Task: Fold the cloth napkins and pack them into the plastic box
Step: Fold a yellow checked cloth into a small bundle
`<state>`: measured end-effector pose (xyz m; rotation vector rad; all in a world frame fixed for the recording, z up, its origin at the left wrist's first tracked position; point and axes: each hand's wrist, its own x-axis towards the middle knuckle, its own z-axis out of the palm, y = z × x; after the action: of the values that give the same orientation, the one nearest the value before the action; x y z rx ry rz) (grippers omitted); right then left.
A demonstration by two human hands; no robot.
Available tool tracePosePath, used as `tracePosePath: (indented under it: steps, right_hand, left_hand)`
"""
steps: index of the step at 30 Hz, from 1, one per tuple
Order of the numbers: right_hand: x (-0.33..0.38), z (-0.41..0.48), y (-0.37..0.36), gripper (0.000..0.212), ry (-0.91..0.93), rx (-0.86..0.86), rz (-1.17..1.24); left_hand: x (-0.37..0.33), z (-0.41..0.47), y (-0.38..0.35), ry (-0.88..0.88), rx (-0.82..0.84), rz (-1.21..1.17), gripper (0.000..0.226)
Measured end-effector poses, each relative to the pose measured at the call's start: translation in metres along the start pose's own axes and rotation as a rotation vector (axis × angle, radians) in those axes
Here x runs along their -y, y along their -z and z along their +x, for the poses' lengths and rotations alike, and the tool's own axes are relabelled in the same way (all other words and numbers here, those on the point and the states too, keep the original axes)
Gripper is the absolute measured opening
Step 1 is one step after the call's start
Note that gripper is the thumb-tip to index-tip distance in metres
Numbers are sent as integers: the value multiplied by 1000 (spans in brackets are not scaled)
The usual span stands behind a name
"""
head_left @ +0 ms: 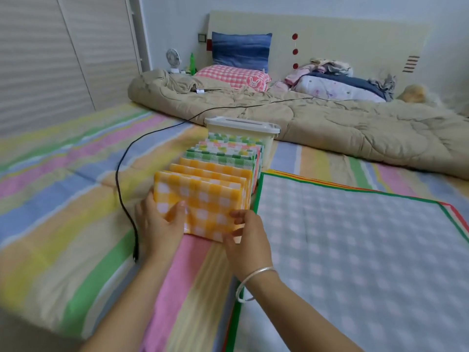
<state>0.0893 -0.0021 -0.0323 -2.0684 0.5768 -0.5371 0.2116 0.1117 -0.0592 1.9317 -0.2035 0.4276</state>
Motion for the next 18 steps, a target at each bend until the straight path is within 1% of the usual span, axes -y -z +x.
tracePosePath:
  steps: [2, 5, 10, 15, 18]
  right_hand:
    - [-3, 20, 2, 40, -31, 10, -55]
    - [-7, 48, 8, 44, -80, 30, -107]
    - [-14, 78, 13, 41, -103, 41, -151]
    - [-17, 74, 10, 38, -83, 12, -104]
    - [-17, 55, 9, 29, -24, -39, -40]
  left_hand:
    - [2, 13, -17, -16, 34, -9, 66]
    - [5, 30, -43, 20, 93, -21, 60]
    - [5, 45, -68, 36, 143, -33, 65]
    - [12, 48, -60, 45, 237, -21, 59]
    - [15, 38, -36, 35, 256, 38, 58]
